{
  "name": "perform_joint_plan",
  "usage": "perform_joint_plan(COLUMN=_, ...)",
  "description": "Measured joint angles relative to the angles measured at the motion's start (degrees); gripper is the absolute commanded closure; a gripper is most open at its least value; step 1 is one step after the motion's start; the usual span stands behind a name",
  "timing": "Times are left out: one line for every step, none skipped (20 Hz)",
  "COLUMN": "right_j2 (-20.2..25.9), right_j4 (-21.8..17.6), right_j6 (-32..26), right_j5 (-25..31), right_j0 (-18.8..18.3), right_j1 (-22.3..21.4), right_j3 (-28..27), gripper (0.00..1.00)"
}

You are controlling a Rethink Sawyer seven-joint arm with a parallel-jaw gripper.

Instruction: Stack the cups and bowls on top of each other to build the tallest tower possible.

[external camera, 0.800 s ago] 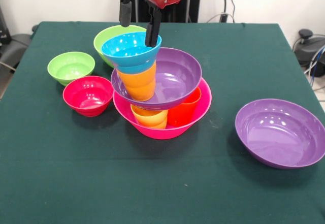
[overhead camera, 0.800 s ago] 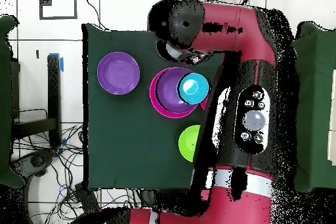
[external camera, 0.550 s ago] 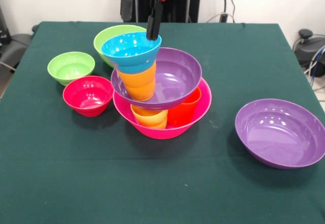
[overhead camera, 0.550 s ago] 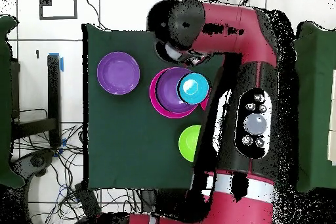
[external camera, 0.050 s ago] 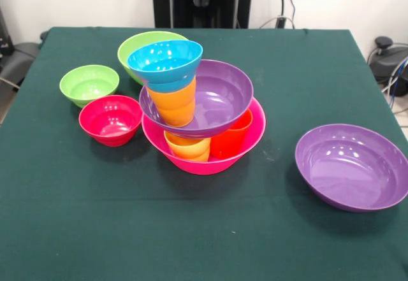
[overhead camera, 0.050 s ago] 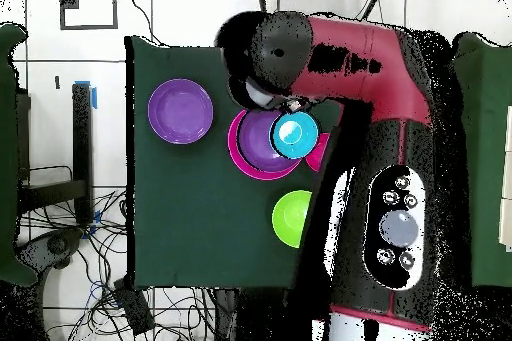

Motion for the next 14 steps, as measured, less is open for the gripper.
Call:
perform_joint_plan(right_j2=0.0, right_j4=0.01, right_j6=0.0, right_j5=-0.43, right_j0=0.0, right_j1=-0.34, right_j3=0.16, gripper=0.0)
perform_joint_plan(right_j2=0.0, right_j4=0.01, right_j6=0.0, right_j5=-0.7, right_j0=-0.03, right_j1=-0.48, right_j3=0.16, gripper=0.0)
perform_joint_plan(right_j2=0.0, right_j4=0.01, right_j6=0.0, right_j5=-0.97, right_j0=-0.06, right_j1=-0.61, right_j3=0.16, gripper=0.0)
perform_joint_plan(right_j2=0.0, right_j4=0.01, right_j6=0.0, right_j5=-1.24, right_j0=-0.08, right_j1=-0.74, right_j3=0.17, gripper=0.0)
perform_joint_plan(right_j2=0.01, right_j4=0.01, right_j6=0.0, right_j5=-1.51, right_j0=-0.11, right_j1=-0.87, right_j3=0.17, gripper=0.0)
perform_joint_plan(right_j2=0.01, right_j4=0.01, right_j6=0.0, right_j5=-1.78, right_j0=-0.14, right_j1=-1.0, right_j3=0.17, gripper=0.0)
perform_joint_plan(right_j2=0.01, right_j4=0.0, right_j6=0.0, right_j5=-1.78, right_j0=-0.16, right_j1=-1.04, right_j3=0.17, gripper=0.0)
perform_joint_plan(right_j2=0.01, right_j4=-0.01, right_j6=0.0, right_j5=-1.79, right_j0=-0.18, right_j1=-1.09, right_j3=0.18, gripper=0.0)
perform_joint_plan(right_j2=0.01, right_j4=0.01, right_j6=0.0, right_j5=-1.79, right_j0=-0.22, right_j1=-1.22, right_j3=0.24, gripper=0.0)
perform_joint_plan(right_j2=0.0, right_j4=0.05, right_j6=0.0, right_j5=-1.79, right_j0=-0.25, right_j1=-1.42, right_j3=0.39, gripper=0.0)
perform_joint_plan(right_j2=0.0, right_j4=0.09, right_j6=0.0, right_j5=-1.79, right_j0=-0.28, right_j1=-1.61, right_j3=0.53, gripper=0.0)
perform_joint_plan(right_j2=0.0, right_j4=0.18, right_j6=0.0, right_j5=-1.82, right_j0=-0.29, right_j1=-1.76, right_j3=0.73, gripper=0.0)
perform_joint_plan(right_j2=0.0, right_j4=0.27, right_j6=0.0, right_j5=-1.86, right_j0=-0.29, right_j1=-1.9, right_j3=0.92, gripper=0.0)
perform_joint_plan(right_j2=0.01, right_j4=0.48, right_j6=0.0, right_j5=-2.04, right_j0=-0.29, right_j1=-2.09, right_j3=1.32, gripper=0.0)
